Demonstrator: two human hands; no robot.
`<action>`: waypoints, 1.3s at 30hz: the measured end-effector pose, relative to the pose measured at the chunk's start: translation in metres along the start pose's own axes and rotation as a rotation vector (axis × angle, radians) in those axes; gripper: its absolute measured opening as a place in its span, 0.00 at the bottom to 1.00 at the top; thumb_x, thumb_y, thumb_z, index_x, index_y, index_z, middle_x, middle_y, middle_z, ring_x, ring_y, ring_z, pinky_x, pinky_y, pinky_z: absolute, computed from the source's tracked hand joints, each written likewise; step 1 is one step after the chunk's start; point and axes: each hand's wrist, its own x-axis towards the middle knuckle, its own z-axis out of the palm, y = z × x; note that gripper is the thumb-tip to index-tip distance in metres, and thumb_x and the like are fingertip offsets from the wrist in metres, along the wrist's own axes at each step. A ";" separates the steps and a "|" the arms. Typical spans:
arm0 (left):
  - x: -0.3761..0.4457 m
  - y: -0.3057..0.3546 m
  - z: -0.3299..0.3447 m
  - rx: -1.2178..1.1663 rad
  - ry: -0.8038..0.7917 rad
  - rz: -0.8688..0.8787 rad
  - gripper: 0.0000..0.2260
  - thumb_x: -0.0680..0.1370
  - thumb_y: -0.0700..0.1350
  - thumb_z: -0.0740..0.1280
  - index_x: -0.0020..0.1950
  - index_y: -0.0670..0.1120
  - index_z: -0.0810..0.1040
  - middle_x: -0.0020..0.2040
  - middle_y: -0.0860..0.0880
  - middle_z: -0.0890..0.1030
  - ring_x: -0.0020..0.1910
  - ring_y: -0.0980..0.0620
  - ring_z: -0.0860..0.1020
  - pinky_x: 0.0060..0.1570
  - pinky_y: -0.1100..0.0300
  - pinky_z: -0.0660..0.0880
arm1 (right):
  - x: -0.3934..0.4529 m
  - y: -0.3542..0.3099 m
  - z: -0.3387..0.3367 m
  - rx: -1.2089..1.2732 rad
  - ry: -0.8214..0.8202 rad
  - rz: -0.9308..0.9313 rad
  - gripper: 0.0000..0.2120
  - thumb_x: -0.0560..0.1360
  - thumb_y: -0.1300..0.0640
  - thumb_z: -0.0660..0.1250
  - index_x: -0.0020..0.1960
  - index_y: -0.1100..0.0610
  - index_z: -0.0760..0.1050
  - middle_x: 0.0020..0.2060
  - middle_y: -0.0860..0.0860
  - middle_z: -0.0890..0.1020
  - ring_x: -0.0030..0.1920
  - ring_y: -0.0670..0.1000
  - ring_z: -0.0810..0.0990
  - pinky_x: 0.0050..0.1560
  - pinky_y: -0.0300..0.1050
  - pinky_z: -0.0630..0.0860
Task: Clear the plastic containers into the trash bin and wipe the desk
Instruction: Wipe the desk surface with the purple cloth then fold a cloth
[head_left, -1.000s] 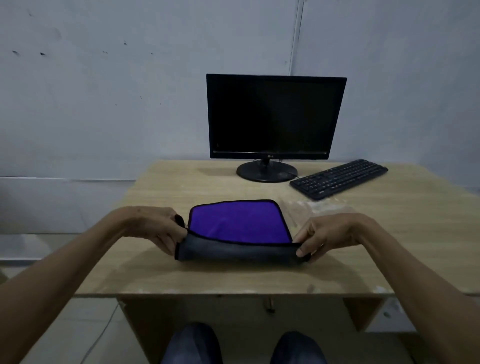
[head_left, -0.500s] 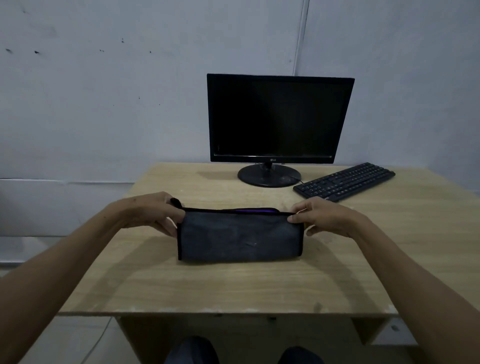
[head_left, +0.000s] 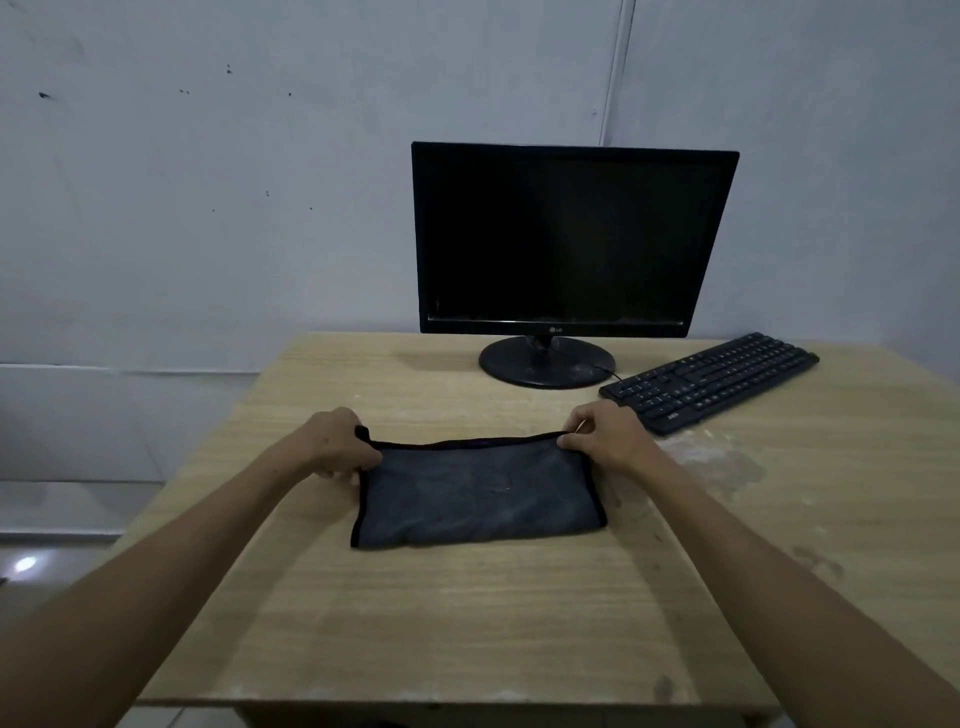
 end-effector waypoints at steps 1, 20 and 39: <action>0.001 0.001 0.001 0.045 0.020 0.003 0.08 0.74 0.43 0.71 0.38 0.41 0.81 0.35 0.44 0.82 0.31 0.47 0.78 0.27 0.61 0.72 | 0.001 0.001 0.003 -0.008 0.018 -0.004 0.05 0.73 0.54 0.79 0.42 0.53 0.84 0.39 0.48 0.83 0.44 0.49 0.82 0.43 0.42 0.72; -0.019 0.020 -0.017 -0.506 0.012 0.020 0.04 0.73 0.40 0.74 0.46 0.41 0.82 0.40 0.44 0.80 0.38 0.49 0.78 0.39 0.56 0.78 | -0.019 -0.019 -0.021 0.427 -0.075 0.105 0.06 0.78 0.56 0.73 0.47 0.59 0.82 0.45 0.53 0.85 0.46 0.49 0.82 0.43 0.43 0.78; -0.105 0.146 -0.012 -0.850 0.179 0.259 0.10 0.78 0.44 0.74 0.46 0.37 0.81 0.46 0.37 0.87 0.41 0.45 0.88 0.44 0.52 0.86 | -0.083 -0.141 -0.058 0.819 0.017 0.007 0.07 0.82 0.59 0.70 0.55 0.62 0.83 0.47 0.60 0.88 0.46 0.53 0.89 0.42 0.45 0.85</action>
